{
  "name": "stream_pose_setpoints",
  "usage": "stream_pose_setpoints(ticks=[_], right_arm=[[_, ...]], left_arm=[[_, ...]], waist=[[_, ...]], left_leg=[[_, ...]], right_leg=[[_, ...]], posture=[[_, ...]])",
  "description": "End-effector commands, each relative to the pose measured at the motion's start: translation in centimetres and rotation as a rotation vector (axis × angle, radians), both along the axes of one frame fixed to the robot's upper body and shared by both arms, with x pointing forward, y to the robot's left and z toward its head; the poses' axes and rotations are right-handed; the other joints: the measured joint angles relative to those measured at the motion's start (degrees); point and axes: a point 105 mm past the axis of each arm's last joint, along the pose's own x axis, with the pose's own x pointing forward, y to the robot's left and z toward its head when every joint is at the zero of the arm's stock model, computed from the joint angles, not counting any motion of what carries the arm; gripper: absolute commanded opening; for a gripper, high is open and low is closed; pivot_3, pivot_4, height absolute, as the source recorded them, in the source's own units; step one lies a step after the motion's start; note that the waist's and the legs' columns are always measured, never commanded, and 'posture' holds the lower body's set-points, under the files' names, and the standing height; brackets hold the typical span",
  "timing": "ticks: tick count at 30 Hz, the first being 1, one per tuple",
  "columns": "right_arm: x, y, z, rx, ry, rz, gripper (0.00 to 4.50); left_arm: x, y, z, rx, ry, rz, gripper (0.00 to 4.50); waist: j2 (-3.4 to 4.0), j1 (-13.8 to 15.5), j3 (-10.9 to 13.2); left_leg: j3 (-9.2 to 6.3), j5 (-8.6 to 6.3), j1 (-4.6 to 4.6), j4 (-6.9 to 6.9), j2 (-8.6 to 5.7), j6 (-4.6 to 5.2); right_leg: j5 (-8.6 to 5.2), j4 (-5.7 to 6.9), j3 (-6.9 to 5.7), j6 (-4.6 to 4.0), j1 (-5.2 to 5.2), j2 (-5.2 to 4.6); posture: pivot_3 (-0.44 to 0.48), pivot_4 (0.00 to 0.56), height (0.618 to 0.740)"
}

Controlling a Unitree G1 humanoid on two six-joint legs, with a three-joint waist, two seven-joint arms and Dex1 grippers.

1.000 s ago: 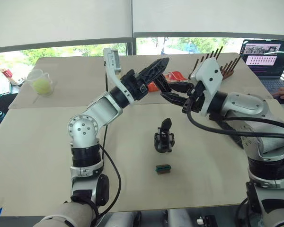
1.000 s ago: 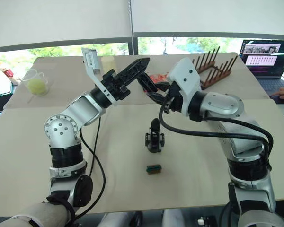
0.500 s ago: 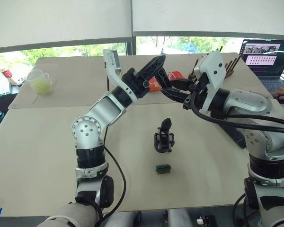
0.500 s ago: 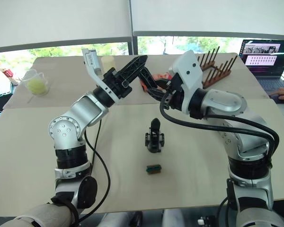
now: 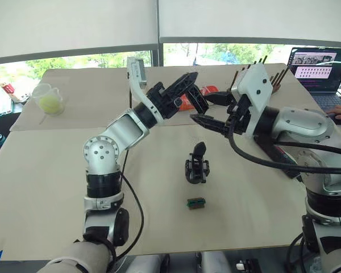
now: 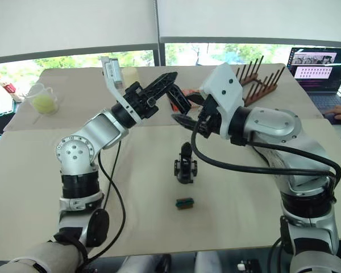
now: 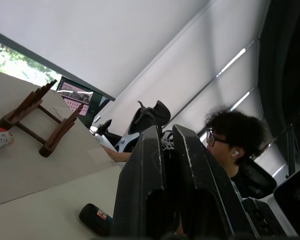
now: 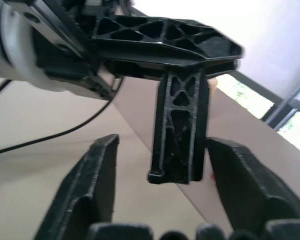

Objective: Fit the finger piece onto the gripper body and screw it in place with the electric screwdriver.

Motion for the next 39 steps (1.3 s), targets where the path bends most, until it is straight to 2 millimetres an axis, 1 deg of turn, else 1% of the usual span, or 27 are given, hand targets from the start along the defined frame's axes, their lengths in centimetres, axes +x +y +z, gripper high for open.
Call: stream_pose_setpoints(ticks=[1, 3, 5, 7, 9, 10, 11, 13, 16, 26, 33, 34, 35, 36, 39], right_arm=[[-2.3, -1.3, 3.2, 0.077, 0.118, 0.208, 4.46], [-3.2, -2.2, 3.5, 0.100, 0.309, 0.331, 4.46], [-3.0, -2.5, 3.6, 0.132, 0.437, 0.369, 4.46], [-2.5, -2.2, 3.2, 0.155, 0.551, 0.390, 4.46], [-2.8, -1.4, 2.0, 0.120, 0.621, 0.430, 4.46], [-2.8, -0.9, 1.5, 0.104, 0.627, 0.442, 4.46], [-2.8, -0.5, 1.2, 0.097, 0.629, 0.449, 4.22], [-2.7, -0.1, 1.0, 0.099, 0.630, 0.453, 3.59], [-2.9, 0.4, 0.7, 0.096, 0.611, 0.473, 2.64], [-3.1, 1.2, 0.1, 0.088, 0.583, 0.481, 2.64], [-2.8, 1.4, 0.2, 0.089, 0.570, 0.475, 2.64], [-2.7, 1.4, 0.2, 0.086, 0.567, 0.469, 2.22], [-2.5, 1.4, 0.1, 0.084, 0.564, 0.456, 2.08], [-2.3, 1.5, 0.0, 0.079, 0.559, 0.443, 1.81], [-2.1, 1.8, 0.0, 0.082, 0.552, 0.445, 0.79]], left_arm=[[-3.1, -1.0, 1.5, 0.138, -0.193, -0.239, 0.00], [-4.0, -0.6, 1.1, 0.230, -0.232, -0.358, 0.00], [-4.7, -0.1, 0.8, 0.300, -0.254, -0.451, 0.00], [-5.3, 0.3, 0.4, 0.353, -0.261, -0.531, 0.00], [-5.2, 0.5, 0.3, 0.381, -0.251, -0.563, 0.00], [-5.0, 0.6, 0.2, 0.388, -0.245, -0.568, 0.00], [-4.9, 0.6, 0.1, 0.393, -0.243, -0.572, 0.00], [-4.8, 0.6, 0.0, 0.397, -0.245, -0.578, 0.00], [-4.7, 0.5, 0.5, 0.372, -0.237, -0.578, 0.00], [-4.7, 0.5, 0.8, 0.336, -0.217, -0.564, 0.00], [-4.7, 0.4, 0.6, 0.337, -0.213, -0.560, 0.00], [-4.6, 0.4, 0.7, 0.330, -0.209, -0.554, 0.00], [-4.5, 0.3, 0.9, 0.323, -0.205, -0.550, 0.00], [-4.4, 0.3, 1.0, 0.317, -0.202, -0.547, 0.00], [-4.4, 0.2, 0.9, 0.316, -0.200, -0.548, 0.00]], waist=[[0.00, -0.04, 0.00], [0.01, -0.09, 0.00], [0.00, -0.20, 0.00], [0.01, -0.44, 0.00], [0.01, -0.45, 0.00], [0.01, -0.51, 0.00], [0.01, -0.58, 0.00], [0.01, -0.67, 0.00], [0.00, -0.56, 0.00], [0.00, -0.68, 0.00], [0.00, -0.68, 0.00], [0.00, -0.68, 0.00], [0.00, -0.67, 0.00], [0.00, -0.67, 0.00], [0.00, -0.70, 0.00]], left_leg=[[0.00, 0.00, -0.01, 0.01, 0.00, 0.00], [-0.01, 0.00, 0.01, 0.02, 0.00, 0.01], [-0.03, 0.00, 0.02, -0.06, -0.01, 0.01], [-0.05, 0.00, 0.07, -0.20, 0.00, 0.01], [-0.07, 0.00, 0.07, -0.29, 0.03, 0.01], [-0.10, 0.00, 0.06, -0.29, 0.03, 0.01], [-0.14, 0.00, 0.05, -0.30, 0.04, 0.01], [-0.14, 0.00, 0.02, -0.30, 0.04, 0.01], [-0.21, 0.00, -0.04, -0.22, -0.04, 0.02], [-0.23, 0.00, -0.03, -0.08, -0.07, 0.01], [-0.23, 0.00, -0.03, -0.05, -0.07, 0.01], [-0.23, 0.00, -0.03, -0.05, -0.07, 0.01], [-0.23, 0.00, -0.03, -0.05, -0.07, 0.01], [-0.23, 0.00, -0.03, -0.05, -0.07, 0.01], [-0.23, 0.00, -0.03, -0.03, -0.08, 0.01]], right_leg=[[0.00, -0.02, -0.01, 0.00, -0.01, -0.01], [0.00, -0.08, -0.03, -0.01, 0.04, -0.02], [0.01, -0.16, -0.03, -0.02, 0.07, -0.03], [0.00, -0.20, 0.00, -0.03, 0.07, -0.06], [0.00, -0.14, 0.05, -0.03, 0.04, -0.34], [0.00, -0.14, 0.03, -0.03, 0.02, -0.35], [0.00, -0.13, 0.02, -0.03, 0.00, -0.35], [0.01, -0.13, 0.01, -0.03, -0.01, -0.39], [0.01, -0.12, -0.11, -0.03, -0.02, -0.39], [0.01, -0.04, -0.14, -0.03, -0.01, -0.39], [0.01, -0.04, -0.15, -0.03, -0.01, -0.39], [0.01, -0.04, -0.15, -0.03, 0.00, -0.39], [0.01, -0.04, -0.15, -0.02, 0.00, -0.39], [0.01, -0.04, -0.16, -0.02, 0.00, -0.39], [0.01, -0.04, -0.15, -0.02, 0.00, -0.39]], posture=[[0.000, 0.150, 0.740], [0.000, 0.150, 0.740], [0.000, 0.150, 0.740], [0.000, 0.150, 0.740], [0.000, 0.150, 0.740], [0.000, 0.150, 0.740], [0.000, 0.150, 0.740], [0.000, 0.150, 0.740], [0.000, 0.150, 0.740], [0.000, 0.150, 0.740], [0.000, 0.150, 0.740], [0.000, 0.150, 0.740], [0.000, 0.150, 0.740], [0.000, 0.150, 0.740], [0.000, 0.150, 0.740]])
